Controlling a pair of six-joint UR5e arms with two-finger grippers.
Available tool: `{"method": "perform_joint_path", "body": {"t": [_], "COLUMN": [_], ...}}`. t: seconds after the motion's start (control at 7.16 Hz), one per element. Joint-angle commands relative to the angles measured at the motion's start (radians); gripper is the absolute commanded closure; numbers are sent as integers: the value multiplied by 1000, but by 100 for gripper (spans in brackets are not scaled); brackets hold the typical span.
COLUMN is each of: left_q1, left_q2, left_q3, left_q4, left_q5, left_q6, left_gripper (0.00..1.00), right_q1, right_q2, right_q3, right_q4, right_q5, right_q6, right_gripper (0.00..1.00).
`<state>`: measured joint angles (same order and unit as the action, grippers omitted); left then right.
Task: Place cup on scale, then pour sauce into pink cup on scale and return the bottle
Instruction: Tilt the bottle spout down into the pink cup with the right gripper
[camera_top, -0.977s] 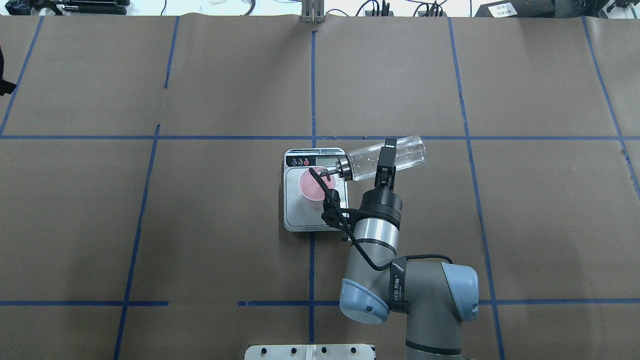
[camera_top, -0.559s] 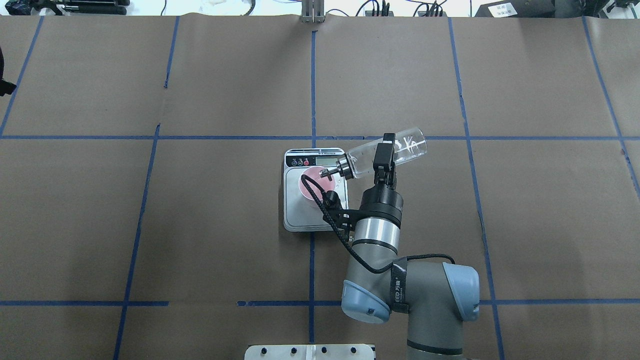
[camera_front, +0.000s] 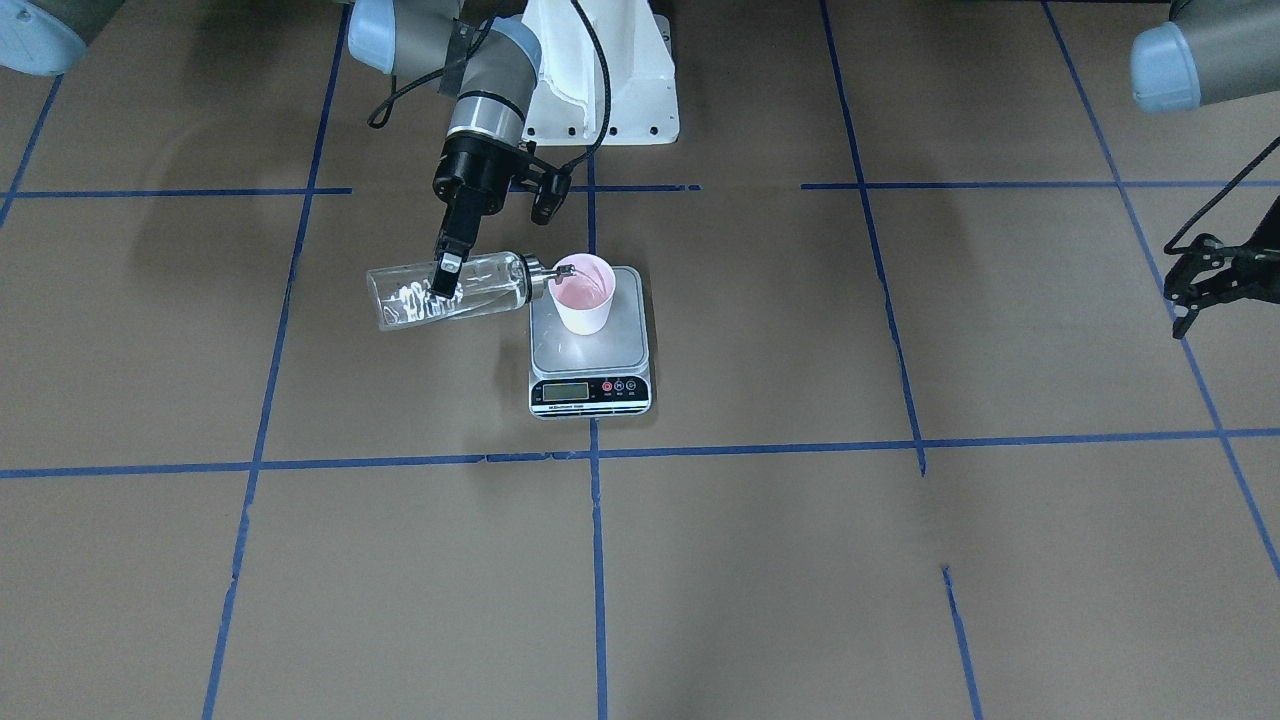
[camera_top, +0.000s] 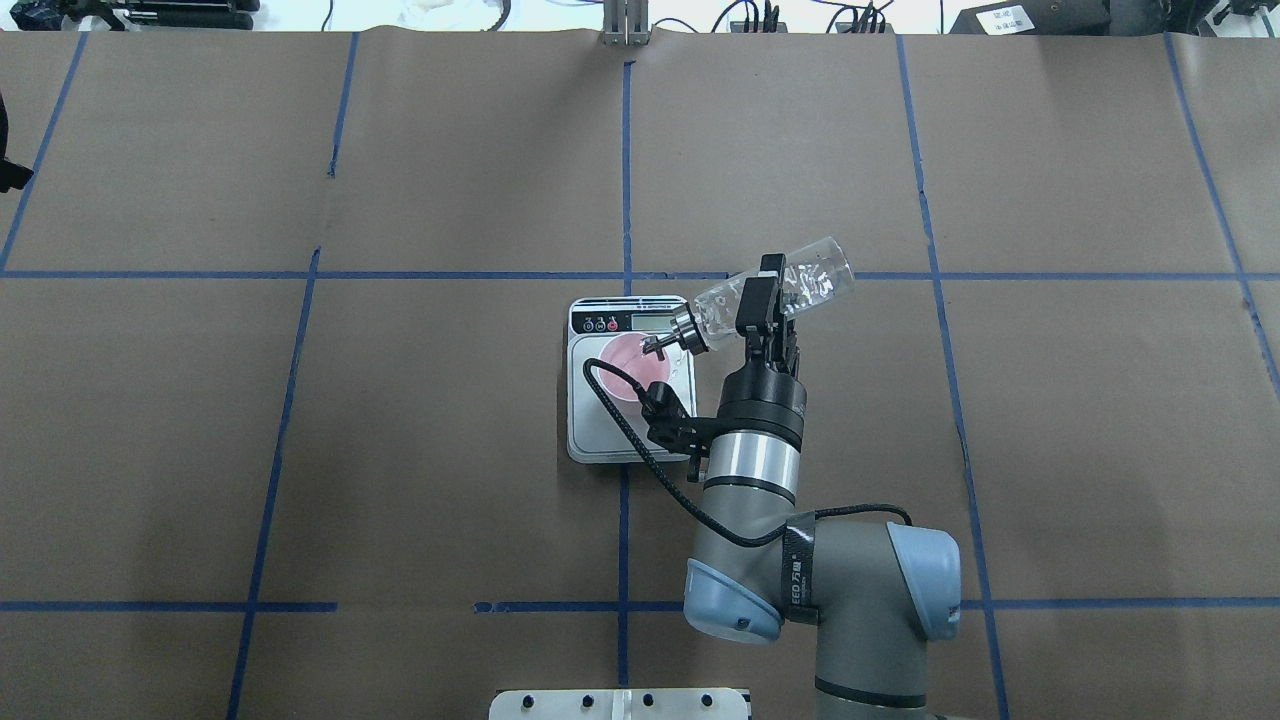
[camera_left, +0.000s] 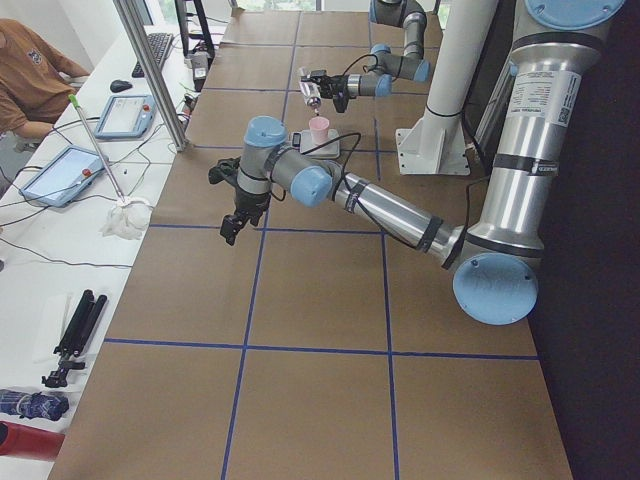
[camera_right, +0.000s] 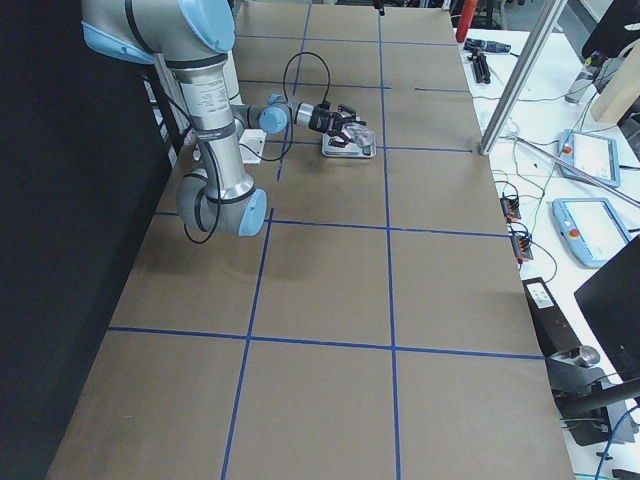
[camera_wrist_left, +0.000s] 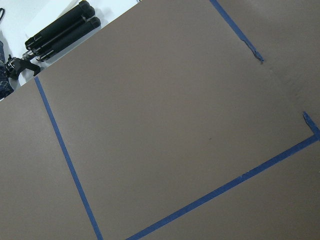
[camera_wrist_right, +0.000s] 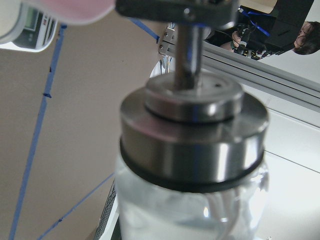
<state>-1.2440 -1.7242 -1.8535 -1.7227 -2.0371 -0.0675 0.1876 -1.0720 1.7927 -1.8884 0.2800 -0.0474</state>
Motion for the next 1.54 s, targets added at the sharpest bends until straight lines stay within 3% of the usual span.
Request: {"method": "perform_joint_path", "body": {"t": [0.0,0.7,0.98,1.4], "left_q1": [0,2,2,0], "left_q2": [0,-2,-2,-2], "left_q3": [-1,-3,-3,-3], "left_q4": [0,-2,0,-2], "left_q5": [0,0,1,1], "left_q6": [-2,-29,-29,-29], "left_gripper": [0,0,0,0], "right_q1": [3,4,4,4], "right_q2": [-3,1,-22,-69], "right_q3": [2,7,68,71], "right_q4": [0,6,12,12], "right_q5": [-30,-41,8,16], "right_q6": [-49,-71,36,255], "right_gripper": [100,100,100,100]}}
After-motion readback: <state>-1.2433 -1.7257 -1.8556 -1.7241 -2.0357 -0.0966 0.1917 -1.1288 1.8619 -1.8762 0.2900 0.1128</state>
